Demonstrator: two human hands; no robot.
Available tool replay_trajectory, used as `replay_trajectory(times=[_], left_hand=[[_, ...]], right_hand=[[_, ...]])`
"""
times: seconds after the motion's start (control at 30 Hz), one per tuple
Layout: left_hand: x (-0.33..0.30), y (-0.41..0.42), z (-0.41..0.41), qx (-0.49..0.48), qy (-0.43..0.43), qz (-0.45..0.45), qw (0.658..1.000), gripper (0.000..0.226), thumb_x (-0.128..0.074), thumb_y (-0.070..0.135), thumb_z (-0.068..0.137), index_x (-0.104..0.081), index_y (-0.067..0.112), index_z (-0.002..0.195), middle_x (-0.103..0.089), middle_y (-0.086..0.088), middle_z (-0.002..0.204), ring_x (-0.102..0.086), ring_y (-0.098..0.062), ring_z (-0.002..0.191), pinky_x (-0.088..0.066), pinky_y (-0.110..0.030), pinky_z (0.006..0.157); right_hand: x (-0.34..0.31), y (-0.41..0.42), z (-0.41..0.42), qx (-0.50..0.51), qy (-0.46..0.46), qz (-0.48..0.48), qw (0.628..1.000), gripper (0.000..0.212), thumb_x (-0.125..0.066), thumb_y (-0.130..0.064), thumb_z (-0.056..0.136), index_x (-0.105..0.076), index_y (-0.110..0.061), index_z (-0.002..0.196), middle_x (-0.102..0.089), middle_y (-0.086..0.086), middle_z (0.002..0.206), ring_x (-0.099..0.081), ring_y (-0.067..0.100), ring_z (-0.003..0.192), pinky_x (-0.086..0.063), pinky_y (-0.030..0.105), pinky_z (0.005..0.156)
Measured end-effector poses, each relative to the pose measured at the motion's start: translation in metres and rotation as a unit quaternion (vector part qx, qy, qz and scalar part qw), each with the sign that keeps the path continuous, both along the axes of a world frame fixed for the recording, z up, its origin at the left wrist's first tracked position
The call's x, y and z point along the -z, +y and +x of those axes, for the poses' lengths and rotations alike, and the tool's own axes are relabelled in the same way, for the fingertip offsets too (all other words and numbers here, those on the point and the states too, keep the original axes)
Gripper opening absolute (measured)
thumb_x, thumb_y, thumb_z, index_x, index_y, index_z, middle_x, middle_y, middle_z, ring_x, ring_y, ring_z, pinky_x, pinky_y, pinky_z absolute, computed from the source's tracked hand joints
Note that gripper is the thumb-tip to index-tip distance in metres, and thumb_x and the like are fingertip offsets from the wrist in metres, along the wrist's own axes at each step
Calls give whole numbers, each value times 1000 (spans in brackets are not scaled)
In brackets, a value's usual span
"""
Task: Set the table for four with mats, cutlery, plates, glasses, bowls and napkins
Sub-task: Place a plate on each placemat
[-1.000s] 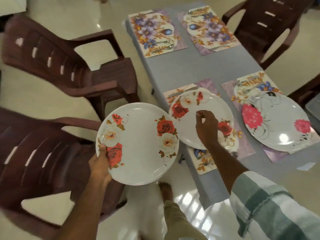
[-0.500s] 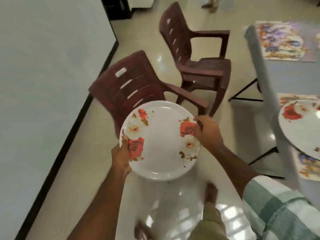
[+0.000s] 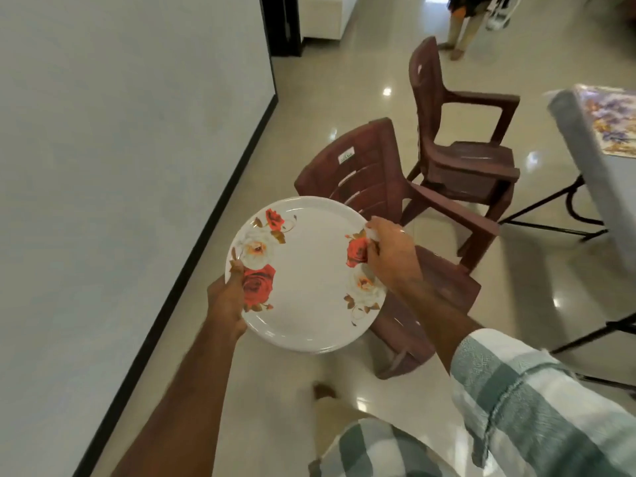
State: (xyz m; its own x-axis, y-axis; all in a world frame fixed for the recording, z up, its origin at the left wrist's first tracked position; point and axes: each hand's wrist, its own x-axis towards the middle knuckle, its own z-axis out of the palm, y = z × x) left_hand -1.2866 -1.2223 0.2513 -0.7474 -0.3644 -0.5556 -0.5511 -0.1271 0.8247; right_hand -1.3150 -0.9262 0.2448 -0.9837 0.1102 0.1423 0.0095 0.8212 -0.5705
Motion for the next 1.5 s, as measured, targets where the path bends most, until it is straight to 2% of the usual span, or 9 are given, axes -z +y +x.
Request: replay_trajectory(times=[0.17, 0.33, 0.47, 0.63, 0.8, 1.0, 1.17, 1.3, 1.5], left_hand=[[7, -61, -89, -1, 5, 1, 1000, 55, -65, 58, 89, -68, 11, 116, -73, -21, 97, -72, -39, 76, -60, -62, 65], [1, -122, -210, 9, 5, 8, 1000, 61, -65, 58, 89, -65, 6, 121, -71, -24, 102, -72, -42, 79, -59, -52, 55], [-15, -148, -316, 40, 28, 19, 999, 57, -62, 53, 92, -65, 2, 117, -71, -24, 101, -71, -37, 74, -58, -43, 47], [-27, -128, -443, 89, 29, 33, 995, 57, -62, 53, 92, -65, 1, 115, -71, -25, 98, -70, -36, 70, -56, -40, 44], [-14, -76, -599, 185, 16, 26, 982, 55, -65, 51, 91, -64, 4, 119, -72, -21, 104, -72, -33, 73, -58, -41, 47], [-10, 8, -776, 316, 5, 6, 949, 51, -64, 53, 91, -69, 4, 105, -71, -20, 85, -69, -29, 59, -60, -53, 58], [-5, 95, -885, 417, -7, 38, 908, 63, -71, 57, 79, -71, 2, 109, -72, -28, 96, -68, -41, 69, -49, -77, 74], [-10, 186, -956, 478, -1, 55, 876, 66, -71, 59, 72, -71, 4, 107, -74, -25, 93, -71, -39, 70, -55, -67, 65], [-24, 348, -1065, 557, 26, 49, 829, 48, -66, 51, 90, -71, 5, 101, -74, -20, 81, -69, -38, 65, -58, -62, 61]], right_hand=[[12, -58, -92, -52, -11, 82, 995, 56, -56, -18, 93, -45, -14, 148, -43, 6, 156, -40, 25, 143, -33, 49, 119], [16, -113, -208, -52, -2, 88, 995, 64, -57, -11, 86, -45, -6, 148, -44, 12, 155, -39, 28, 144, -25, 39, 121], [2, -138, -290, -53, 4, 93, 994, 63, -53, -10, 86, -44, -2, 147, -46, 16, 151, -38, 30, 143, -30, 46, 120], [3, -130, -379, -10, -54, 127, 990, 78, -52, -23, 93, -15, -7, 160, -20, 10, 166, -12, 25, 154, -12, 40, 125], [11, -98, -480, 102, -75, 139, 982, 96, -69, -21, 82, -15, -2, 158, -22, 14, 164, -13, 29, 154, -12, 38, 123], [29, -53, -581, 242, -123, 89, 958, 85, -58, -19, 88, -13, -5, 159, -18, 13, 166, -9, 27, 155, -6, 39, 124], [23, -8, -639, 384, -126, 36, 914, 69, -49, -12, 95, -21, -8, 158, -26, 11, 164, -18, 27, 153, -16, 43, 125], [17, 54, -687, 455, -123, 54, 880, 69, -48, -8, 90, -26, -4, 156, -33, 15, 160, -26, 29, 151, -21, 42, 122], [21, 168, -773, 542, -103, 40, 833, 66, -43, -19, 93, -29, -5, 155, -37, 14, 159, -32, 28, 148, -29, 48, 121]])
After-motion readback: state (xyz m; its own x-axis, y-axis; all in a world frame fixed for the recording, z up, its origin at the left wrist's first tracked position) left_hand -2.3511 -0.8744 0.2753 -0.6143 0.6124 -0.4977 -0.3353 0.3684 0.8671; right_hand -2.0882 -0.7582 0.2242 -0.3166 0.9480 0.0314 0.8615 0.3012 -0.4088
